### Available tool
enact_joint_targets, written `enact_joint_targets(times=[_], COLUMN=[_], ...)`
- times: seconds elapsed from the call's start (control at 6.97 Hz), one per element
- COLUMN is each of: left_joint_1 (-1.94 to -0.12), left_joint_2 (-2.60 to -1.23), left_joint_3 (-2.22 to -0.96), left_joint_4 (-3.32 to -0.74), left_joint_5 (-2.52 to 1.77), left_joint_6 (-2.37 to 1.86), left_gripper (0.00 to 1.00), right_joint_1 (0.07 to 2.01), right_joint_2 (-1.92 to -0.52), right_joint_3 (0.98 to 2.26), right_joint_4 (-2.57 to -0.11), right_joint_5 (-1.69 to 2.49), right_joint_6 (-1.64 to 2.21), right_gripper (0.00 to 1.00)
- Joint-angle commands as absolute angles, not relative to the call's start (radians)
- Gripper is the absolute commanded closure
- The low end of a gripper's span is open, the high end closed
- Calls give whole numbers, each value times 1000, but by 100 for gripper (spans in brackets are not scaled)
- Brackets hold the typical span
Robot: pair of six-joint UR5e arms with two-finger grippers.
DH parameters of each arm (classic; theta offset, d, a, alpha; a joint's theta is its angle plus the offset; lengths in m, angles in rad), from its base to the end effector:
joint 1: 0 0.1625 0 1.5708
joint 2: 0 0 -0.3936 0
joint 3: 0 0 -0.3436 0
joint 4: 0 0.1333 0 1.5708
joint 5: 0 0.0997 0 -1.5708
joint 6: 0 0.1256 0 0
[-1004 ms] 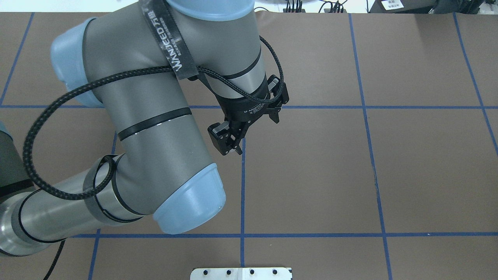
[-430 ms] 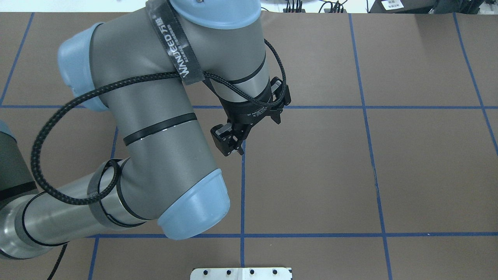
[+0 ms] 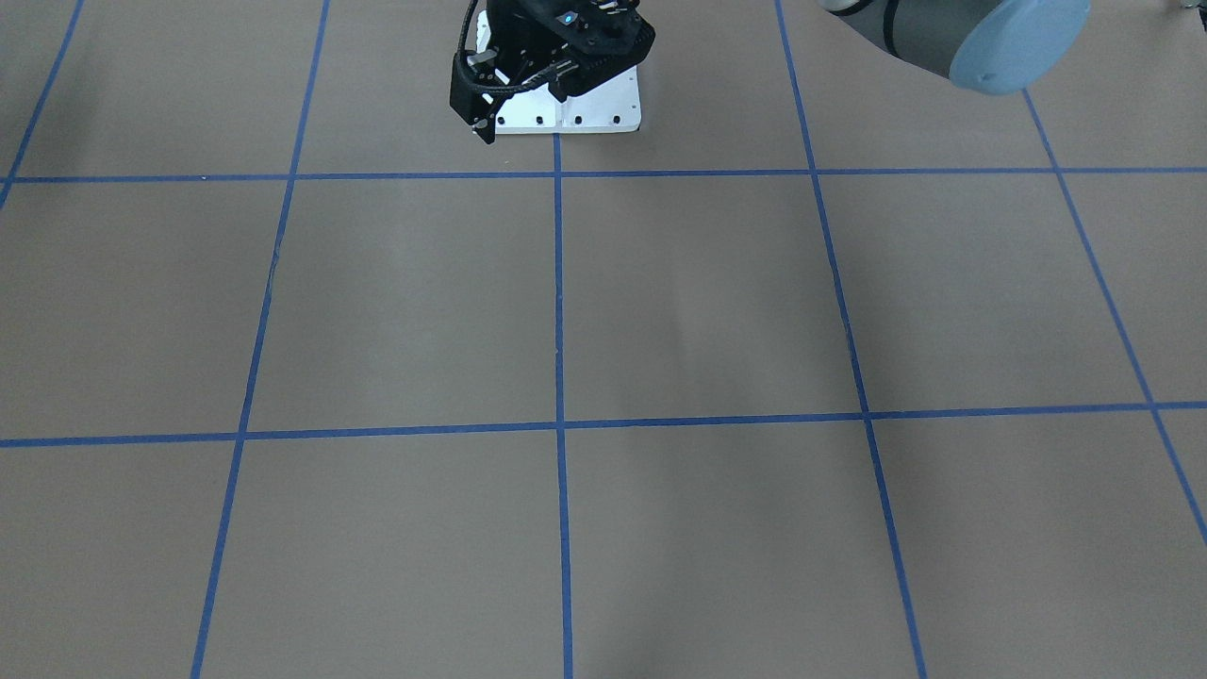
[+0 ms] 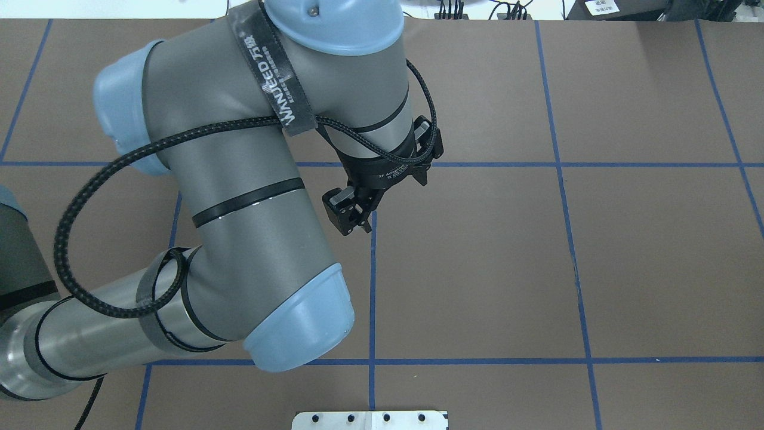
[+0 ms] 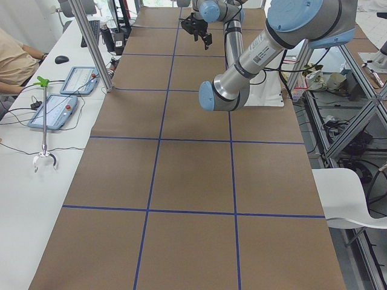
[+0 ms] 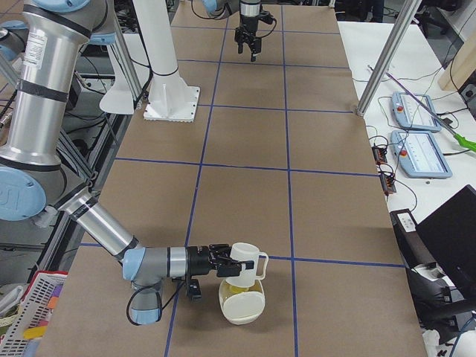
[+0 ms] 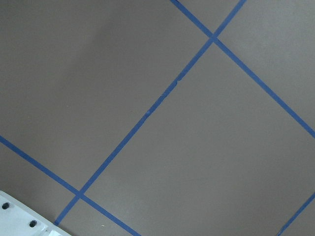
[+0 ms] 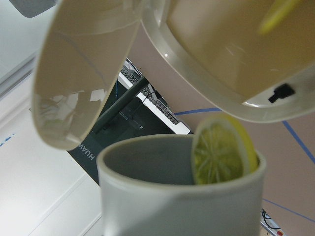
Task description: Left arm hands cup to right arm to dump lemon
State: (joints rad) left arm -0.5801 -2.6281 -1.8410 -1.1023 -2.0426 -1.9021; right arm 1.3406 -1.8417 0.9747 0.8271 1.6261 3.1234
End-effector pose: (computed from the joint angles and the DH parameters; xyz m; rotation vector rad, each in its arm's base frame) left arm 0.4395 -0.3792 0.0199 -0.3399 0.9062 -0.6384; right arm 0.0668 -0.2686 0.7091 -0.2739 -2.0199 2.0972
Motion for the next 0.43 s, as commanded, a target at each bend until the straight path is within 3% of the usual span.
enact_joint_targets(times=[0.0,0.29], left_joint_1=[-580,-580], left_joint_2=[-2631,-2634], left_joint_3=[-1847,-1848], left_joint_4=[-1091,-1083], left_joint_5=[-2017,-2017], left_joint_6=[-1901,-1902], left_gripper=[0,0], right_joint_1=[1341,1341], right_joint_2=[-1832,-1841], right_joint_3=[968,1074], right_joint_4=[831,793], right_joint_5=[1631,1634], right_joint_6=[3165,3136], right_gripper=[100,98])
